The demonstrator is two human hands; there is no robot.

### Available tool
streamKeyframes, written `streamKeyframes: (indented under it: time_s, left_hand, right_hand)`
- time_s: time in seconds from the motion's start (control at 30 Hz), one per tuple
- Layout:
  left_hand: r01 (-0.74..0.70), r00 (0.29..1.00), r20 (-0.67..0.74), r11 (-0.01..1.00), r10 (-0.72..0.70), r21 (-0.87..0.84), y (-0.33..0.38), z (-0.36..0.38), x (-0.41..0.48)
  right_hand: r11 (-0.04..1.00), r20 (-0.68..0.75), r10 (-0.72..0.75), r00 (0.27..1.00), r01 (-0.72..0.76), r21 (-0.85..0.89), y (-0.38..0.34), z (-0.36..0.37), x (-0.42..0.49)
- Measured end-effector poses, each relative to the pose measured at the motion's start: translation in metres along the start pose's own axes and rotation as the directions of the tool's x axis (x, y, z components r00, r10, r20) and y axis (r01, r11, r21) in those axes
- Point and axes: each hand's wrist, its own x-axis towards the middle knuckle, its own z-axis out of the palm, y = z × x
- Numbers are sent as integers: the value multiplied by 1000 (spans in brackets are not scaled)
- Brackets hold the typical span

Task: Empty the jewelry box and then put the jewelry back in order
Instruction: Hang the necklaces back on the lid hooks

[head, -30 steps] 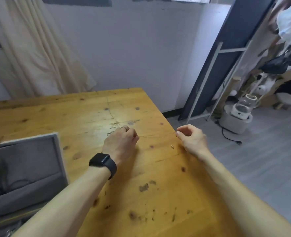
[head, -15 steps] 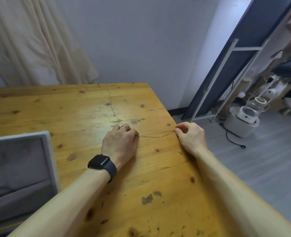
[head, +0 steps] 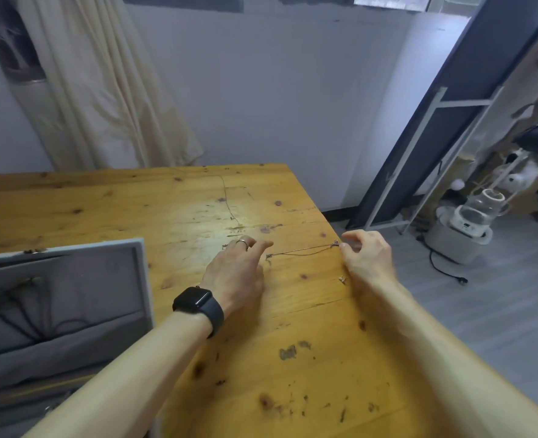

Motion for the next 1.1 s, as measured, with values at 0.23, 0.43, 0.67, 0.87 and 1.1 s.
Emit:
streamKeyframes:
  time_s: [0.23,0.43,0.67,0.87,1.1]
  left_hand:
    - [-47,999,-30,996,45,-69,4,-36,-79]
    - [-78,997,-17,993,77,-85,4,-50,-187]
    - [-83,994,-71,996,84,13,-1,-44,-282]
    - [-96,985,-125,979,120,183,3,-34,-326]
    - [-139,967,-195,982,162,128,-1,-13,-351]
  right_hand:
    - [986,-51,-137,989,141,92,-50,-43,-84]
    - [956,62,-214,975,196,220,-81,-58,-213]
    - [954,210,-170,963,108,278,-80,-26,-339]
    - [971,177,-197,964,167,173,-80,1,-381]
    - [904,106,-426,899,427,6,-73,7,-408]
